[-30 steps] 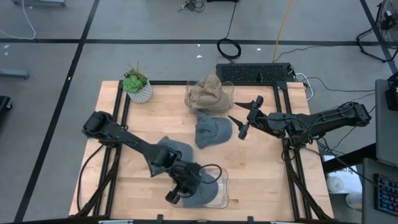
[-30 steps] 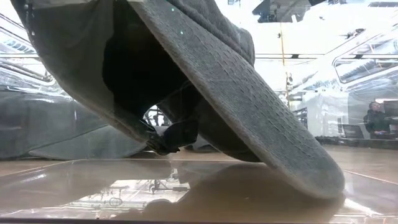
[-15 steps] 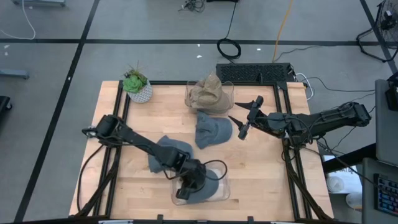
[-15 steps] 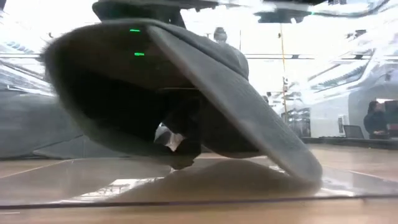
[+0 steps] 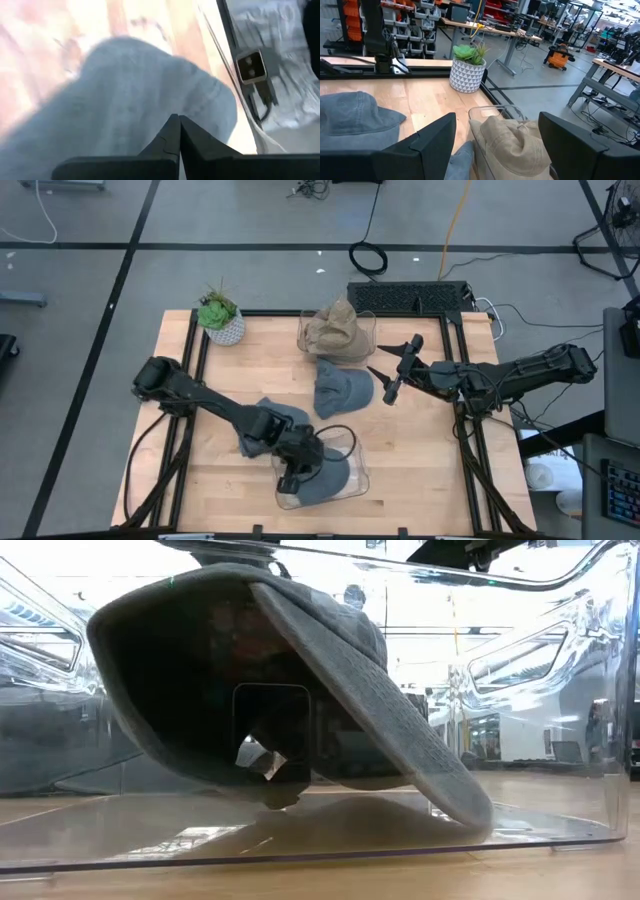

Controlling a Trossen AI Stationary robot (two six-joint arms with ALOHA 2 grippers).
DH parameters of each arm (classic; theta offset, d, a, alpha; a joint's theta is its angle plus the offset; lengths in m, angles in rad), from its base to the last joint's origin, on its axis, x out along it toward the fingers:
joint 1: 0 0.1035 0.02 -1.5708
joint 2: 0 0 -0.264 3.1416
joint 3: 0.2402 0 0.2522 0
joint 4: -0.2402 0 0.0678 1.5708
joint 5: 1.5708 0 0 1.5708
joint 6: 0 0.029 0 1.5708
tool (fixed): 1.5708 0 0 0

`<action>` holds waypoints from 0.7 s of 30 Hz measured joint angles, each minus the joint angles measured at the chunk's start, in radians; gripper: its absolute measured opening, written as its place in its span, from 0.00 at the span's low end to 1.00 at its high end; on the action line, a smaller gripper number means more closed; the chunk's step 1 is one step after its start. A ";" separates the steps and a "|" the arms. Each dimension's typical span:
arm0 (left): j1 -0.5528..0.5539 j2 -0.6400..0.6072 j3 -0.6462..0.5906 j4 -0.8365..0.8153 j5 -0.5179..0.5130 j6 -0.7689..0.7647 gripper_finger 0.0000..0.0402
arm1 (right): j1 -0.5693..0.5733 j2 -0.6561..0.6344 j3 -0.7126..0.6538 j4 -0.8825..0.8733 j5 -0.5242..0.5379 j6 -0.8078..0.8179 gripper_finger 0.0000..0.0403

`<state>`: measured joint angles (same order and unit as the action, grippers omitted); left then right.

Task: Pick & Place hat
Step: Put the top right blue cap into the bottom transparent bin

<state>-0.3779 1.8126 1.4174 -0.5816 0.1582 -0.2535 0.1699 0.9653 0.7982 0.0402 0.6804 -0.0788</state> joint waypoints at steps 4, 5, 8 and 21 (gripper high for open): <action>0.022 -0.016 0.036 0.028 -0.018 0.000 0.00 | 0.000 0.000 0.000 -0.001 0.000 0.000 0.67; 0.027 -0.010 0.053 0.021 -0.010 0.000 0.00 | 0.000 0.000 0.000 -0.002 0.000 0.000 0.67; 0.046 0.034 0.123 0.009 0.028 0.010 0.00 | 0.000 0.000 0.000 -0.006 0.001 0.007 0.67; 0.060 0.226 0.264 -0.028 0.072 0.057 0.00 | 0.000 0.000 -0.001 -0.007 0.003 0.008 0.67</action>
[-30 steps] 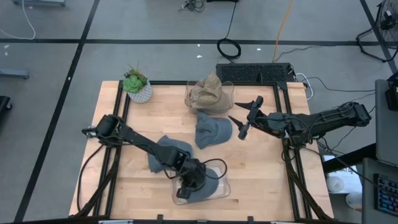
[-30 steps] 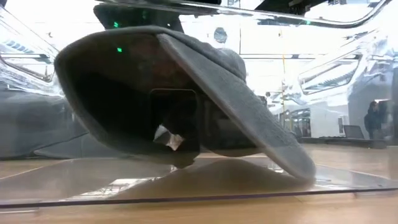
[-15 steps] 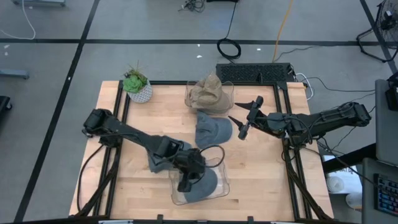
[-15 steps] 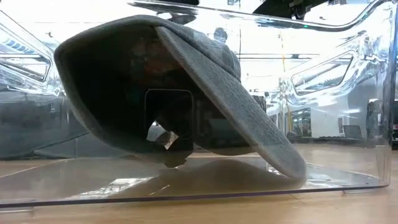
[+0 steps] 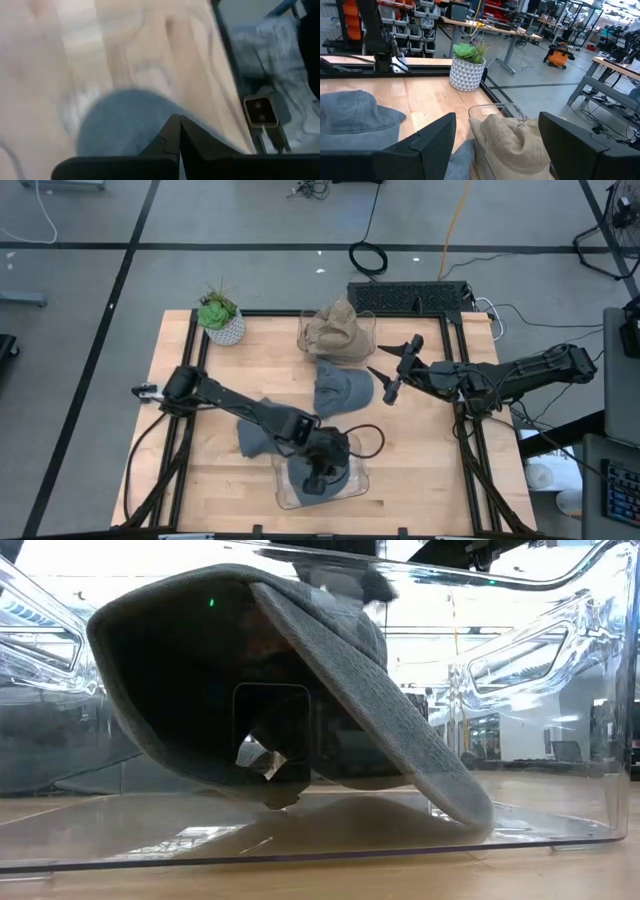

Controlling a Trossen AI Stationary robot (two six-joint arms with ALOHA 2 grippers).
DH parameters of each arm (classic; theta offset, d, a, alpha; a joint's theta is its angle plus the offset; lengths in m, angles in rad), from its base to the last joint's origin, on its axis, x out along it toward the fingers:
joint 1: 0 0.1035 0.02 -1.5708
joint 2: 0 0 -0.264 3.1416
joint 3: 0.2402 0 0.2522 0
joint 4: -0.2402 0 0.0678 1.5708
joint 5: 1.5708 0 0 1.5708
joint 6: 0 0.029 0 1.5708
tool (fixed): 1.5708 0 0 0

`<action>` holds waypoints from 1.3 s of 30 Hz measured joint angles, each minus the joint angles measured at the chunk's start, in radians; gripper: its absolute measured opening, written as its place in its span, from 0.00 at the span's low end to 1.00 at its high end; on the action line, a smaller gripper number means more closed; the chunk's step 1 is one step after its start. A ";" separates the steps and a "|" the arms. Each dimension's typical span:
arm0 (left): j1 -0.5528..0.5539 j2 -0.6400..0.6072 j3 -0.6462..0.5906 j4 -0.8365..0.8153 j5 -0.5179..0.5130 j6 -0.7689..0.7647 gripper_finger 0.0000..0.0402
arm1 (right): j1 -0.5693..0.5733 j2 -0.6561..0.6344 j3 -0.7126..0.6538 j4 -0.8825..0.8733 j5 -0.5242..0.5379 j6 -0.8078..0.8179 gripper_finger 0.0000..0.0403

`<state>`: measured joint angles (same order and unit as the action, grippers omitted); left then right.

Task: Pick & Place hat
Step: Put the top right blue cap into the bottom transparent bin, then put the right blue cap into the bottom transparent bin

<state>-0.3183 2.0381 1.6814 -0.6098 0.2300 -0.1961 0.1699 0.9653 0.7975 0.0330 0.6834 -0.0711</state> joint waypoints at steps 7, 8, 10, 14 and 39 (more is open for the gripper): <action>0.009 0.099 0.000 -0.130 0.044 -0.119 0.00 | 0.000 0.000 0.000 0.000 0.000 0.000 0.67; 0.010 0.107 0.000 -0.131 0.051 -0.128 0.00 | 0.000 0.000 0.000 0.000 0.000 0.000 0.67; 0.016 0.124 0.000 -0.125 0.077 -0.127 0.00 | 0.000 0.000 0.000 0.000 0.000 0.000 0.67; 0.027 0.125 0.000 -0.118 0.100 -0.120 0.00 | 0.000 0.000 0.000 0.000 0.000 0.005 0.67; 0.002 -0.325 -0.122 0.021 -0.088 0.301 0.02 | -0.062 0.006 -0.011 -0.412 -0.008 0.494 0.67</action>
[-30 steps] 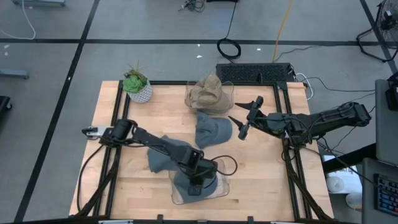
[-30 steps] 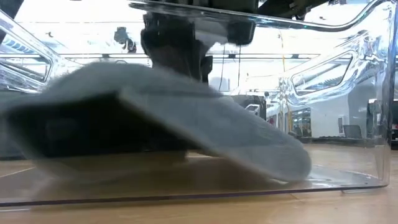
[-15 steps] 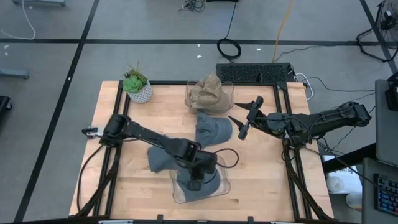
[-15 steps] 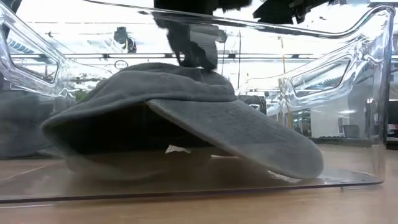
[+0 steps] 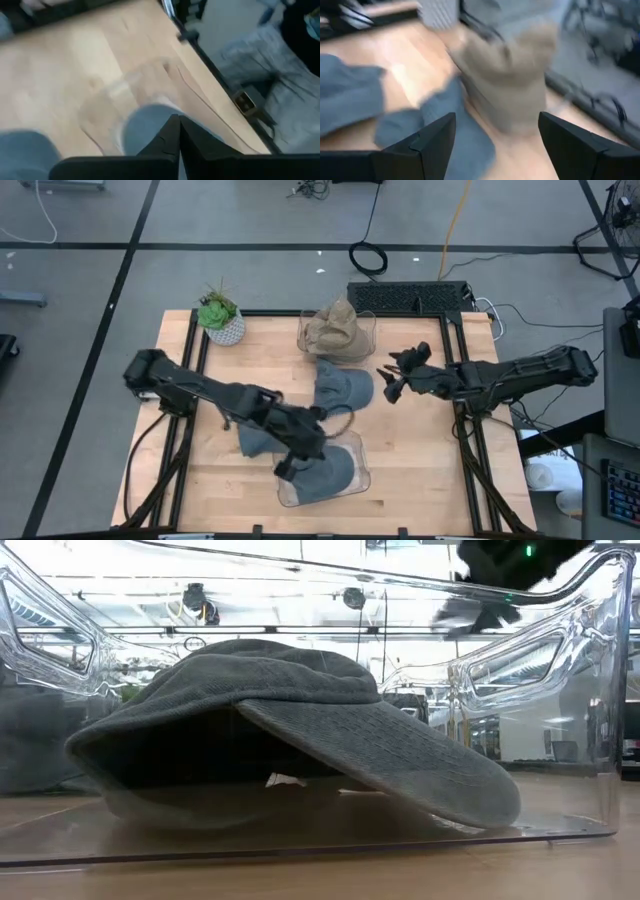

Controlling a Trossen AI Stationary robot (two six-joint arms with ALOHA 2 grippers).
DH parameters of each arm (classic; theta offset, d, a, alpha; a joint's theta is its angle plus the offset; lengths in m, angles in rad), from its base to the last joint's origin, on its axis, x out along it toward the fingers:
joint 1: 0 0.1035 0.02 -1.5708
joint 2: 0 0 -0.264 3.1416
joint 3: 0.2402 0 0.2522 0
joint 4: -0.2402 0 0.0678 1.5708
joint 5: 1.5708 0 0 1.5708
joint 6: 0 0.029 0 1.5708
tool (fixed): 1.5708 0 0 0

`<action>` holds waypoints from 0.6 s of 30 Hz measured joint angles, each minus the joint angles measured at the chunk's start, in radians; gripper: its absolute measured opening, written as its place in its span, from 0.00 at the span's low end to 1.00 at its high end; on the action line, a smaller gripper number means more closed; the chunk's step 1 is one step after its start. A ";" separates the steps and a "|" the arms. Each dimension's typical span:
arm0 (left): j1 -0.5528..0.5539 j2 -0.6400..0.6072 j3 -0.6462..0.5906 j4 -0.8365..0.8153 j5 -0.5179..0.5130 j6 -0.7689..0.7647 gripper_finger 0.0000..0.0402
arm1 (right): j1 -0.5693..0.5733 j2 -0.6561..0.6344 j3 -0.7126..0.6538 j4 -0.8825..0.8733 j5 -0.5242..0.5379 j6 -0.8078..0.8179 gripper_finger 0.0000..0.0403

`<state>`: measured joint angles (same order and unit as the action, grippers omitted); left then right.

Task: Pick & Place hat
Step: Put the right blue cap into the bottom transparent bin

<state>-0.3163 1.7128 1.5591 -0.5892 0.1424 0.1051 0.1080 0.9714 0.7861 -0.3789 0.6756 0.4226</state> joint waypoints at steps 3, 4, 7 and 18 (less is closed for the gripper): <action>0.015 -0.090 -0.129 0.118 -0.018 0.028 0.01 | -0.045 0.000 -0.067 -0.037 -0.046 0.103 0.67; 0.022 -0.117 -0.173 0.163 -0.031 0.025 0.01 | -0.065 0.001 -0.092 -0.030 -0.093 0.128 0.67; 0.039 -0.208 -0.320 0.287 -0.109 0.014 0.02 | -0.143 0.000 -0.185 0.034 -0.287 0.189 0.67; 0.110 -0.487 -0.752 0.716 -0.157 0.028 0.09 | -0.364 0.013 -0.469 0.445 -0.662 0.358 0.67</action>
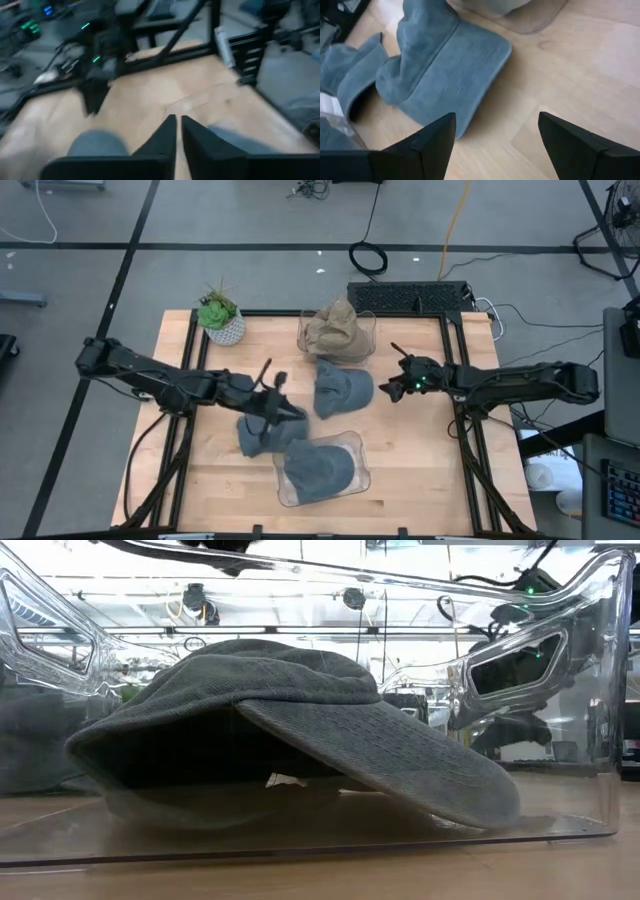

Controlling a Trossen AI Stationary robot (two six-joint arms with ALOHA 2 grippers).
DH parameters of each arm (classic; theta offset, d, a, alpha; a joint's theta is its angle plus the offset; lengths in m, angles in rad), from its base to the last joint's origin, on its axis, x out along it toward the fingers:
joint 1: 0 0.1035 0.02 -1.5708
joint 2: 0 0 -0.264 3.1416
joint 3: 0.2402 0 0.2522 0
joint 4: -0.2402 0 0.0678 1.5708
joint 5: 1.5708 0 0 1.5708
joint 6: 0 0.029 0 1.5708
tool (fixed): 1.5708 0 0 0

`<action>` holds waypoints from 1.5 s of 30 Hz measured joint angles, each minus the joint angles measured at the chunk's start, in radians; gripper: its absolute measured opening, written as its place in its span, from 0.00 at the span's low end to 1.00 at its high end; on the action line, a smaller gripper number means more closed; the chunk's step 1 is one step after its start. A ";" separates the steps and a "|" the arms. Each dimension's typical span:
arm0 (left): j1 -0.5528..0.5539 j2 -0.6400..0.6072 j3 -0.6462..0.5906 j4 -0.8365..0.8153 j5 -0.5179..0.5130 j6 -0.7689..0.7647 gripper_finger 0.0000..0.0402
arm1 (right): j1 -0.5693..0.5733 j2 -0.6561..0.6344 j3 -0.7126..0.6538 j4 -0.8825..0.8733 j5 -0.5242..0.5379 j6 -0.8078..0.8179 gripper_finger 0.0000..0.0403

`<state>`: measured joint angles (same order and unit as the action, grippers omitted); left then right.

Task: Pick & Place hat
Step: Put the right blue cap into the bottom transparent bin

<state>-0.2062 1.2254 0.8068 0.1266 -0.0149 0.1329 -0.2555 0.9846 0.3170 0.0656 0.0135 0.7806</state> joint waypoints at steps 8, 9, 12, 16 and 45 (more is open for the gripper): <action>0.061 -0.054 -0.117 -0.004 -0.229 -0.011 0.44 | -0.003 0.144 -0.021 0.204 -0.021 0.073 0.67; 0.066 -0.054 -0.121 -0.006 -0.226 0.002 0.49 | -0.003 0.175 -0.021 0.229 -0.023 0.080 0.67; 0.079 -0.054 -0.123 -0.006 -0.215 0.015 0.58 | -0.008 0.261 -0.021 0.347 -0.065 0.102 0.67; 0.110 -0.091 -0.125 -0.069 -0.214 0.010 0.66 | -0.007 0.364 -0.020 0.491 -0.071 0.124 0.67; 0.186 -0.165 -0.156 -0.152 -0.194 -0.121 0.63 | -0.007 0.541 0.007 0.792 -0.197 0.059 0.20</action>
<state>-0.0200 1.0599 0.6510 -0.0250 -0.2085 0.0122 -0.2623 1.5257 0.3244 0.8578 -0.1840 0.8392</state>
